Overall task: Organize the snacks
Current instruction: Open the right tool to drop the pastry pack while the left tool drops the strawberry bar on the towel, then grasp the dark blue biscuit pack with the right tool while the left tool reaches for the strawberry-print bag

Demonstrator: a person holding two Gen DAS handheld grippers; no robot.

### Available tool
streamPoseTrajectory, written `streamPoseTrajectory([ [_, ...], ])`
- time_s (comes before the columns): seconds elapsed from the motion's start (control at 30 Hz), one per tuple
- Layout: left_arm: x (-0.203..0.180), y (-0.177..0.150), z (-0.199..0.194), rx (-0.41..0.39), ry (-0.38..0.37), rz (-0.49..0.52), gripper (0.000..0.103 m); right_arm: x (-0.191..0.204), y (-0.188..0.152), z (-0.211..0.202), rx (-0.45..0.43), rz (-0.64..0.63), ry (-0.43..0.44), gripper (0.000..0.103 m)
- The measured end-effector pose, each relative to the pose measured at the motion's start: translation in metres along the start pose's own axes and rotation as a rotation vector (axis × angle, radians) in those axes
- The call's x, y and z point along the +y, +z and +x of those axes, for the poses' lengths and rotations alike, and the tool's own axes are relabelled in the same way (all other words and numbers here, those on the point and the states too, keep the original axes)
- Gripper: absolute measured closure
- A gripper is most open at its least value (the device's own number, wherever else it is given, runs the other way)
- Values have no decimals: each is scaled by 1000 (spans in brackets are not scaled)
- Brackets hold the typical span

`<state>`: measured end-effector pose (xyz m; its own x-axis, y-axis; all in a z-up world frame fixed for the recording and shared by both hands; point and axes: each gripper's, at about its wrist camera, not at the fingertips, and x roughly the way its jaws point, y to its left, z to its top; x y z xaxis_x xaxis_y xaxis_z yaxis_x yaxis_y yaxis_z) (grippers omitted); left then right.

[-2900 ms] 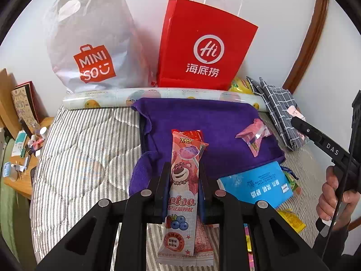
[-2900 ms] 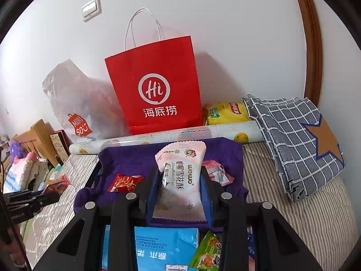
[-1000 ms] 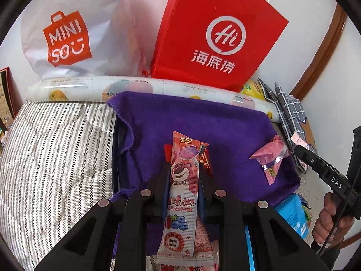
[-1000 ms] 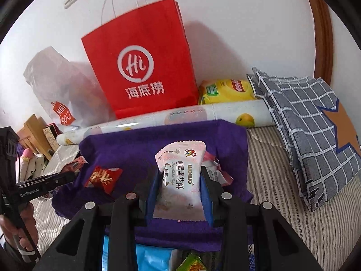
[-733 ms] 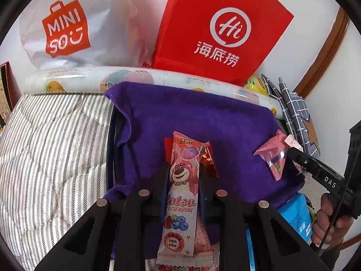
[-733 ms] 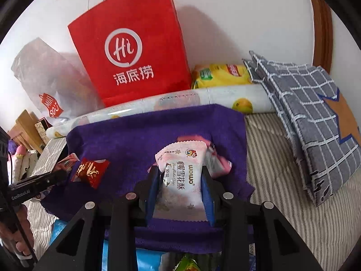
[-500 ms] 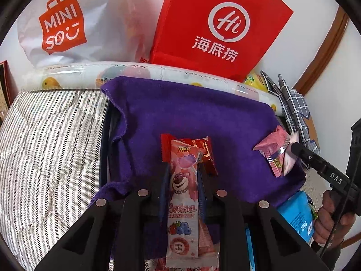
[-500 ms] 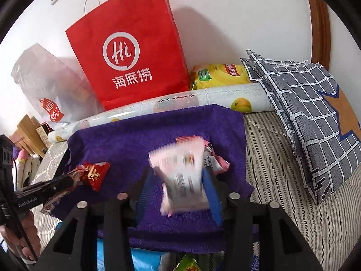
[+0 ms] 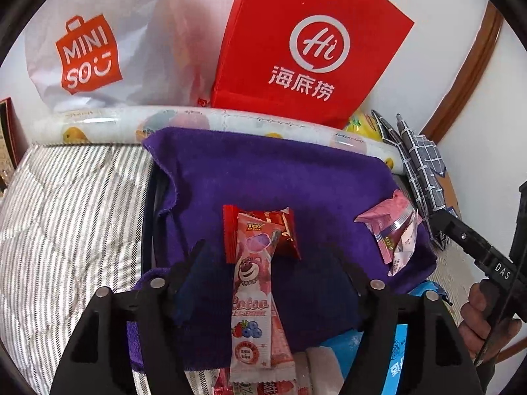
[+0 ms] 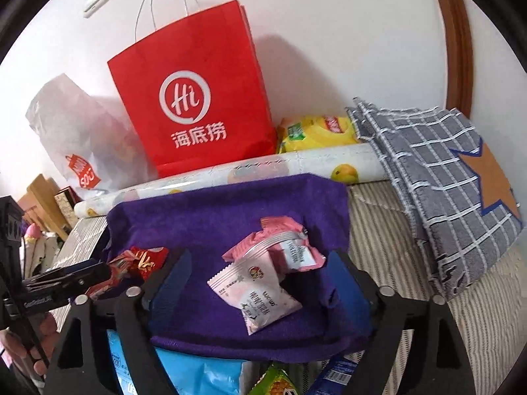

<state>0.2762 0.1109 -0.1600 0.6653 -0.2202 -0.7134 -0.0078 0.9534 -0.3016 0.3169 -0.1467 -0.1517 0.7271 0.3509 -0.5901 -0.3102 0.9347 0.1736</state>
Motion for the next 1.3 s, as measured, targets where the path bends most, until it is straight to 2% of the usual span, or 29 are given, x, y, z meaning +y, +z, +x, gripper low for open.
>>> streamPoseTrajectory([
  [0.1, -10, 0, -11, -24, -11, 52, 22, 0, 3, -11, -21, 11, -35, 14],
  [0.2, -16, -1, -22, -57, 6, 75, 22, -2, 3, -30, -73, 34, -38, 14],
  [0.33, -14, -3, -33, -90, -46, 45, 22, -7, -5, -60, -98, 12, -7, 14],
  [0.47, -5, -5, -41, -85, -58, -11, 22, -15, -18, -75, -25, -29, -90, 14],
  [0.53, -4, -10, -48, -70, -39, 3, 22, -24, -30, -80, 14, -34, -103, 15],
  [0.67, -4, -22, -63, -49, 22, 40, 22, -40, -53, -80, 76, -34, -153, 35],
  [0.77, -1, -28, -69, -24, 29, 34, 22, -53, -65, -74, 109, -4, -107, 38],
  [0.97, -1, -45, -74, 17, 80, 63, 22, -62, -67, -55, 138, 26, -108, 48],
  [1.23, 8, -49, -69, 64, 35, 18, 22, -69, -73, -23, 235, 80, -35, 48],
  [1.3, 9, -51, -65, 76, 30, 10, 22, -69, -73, -17, 243, 77, -36, 43],
])
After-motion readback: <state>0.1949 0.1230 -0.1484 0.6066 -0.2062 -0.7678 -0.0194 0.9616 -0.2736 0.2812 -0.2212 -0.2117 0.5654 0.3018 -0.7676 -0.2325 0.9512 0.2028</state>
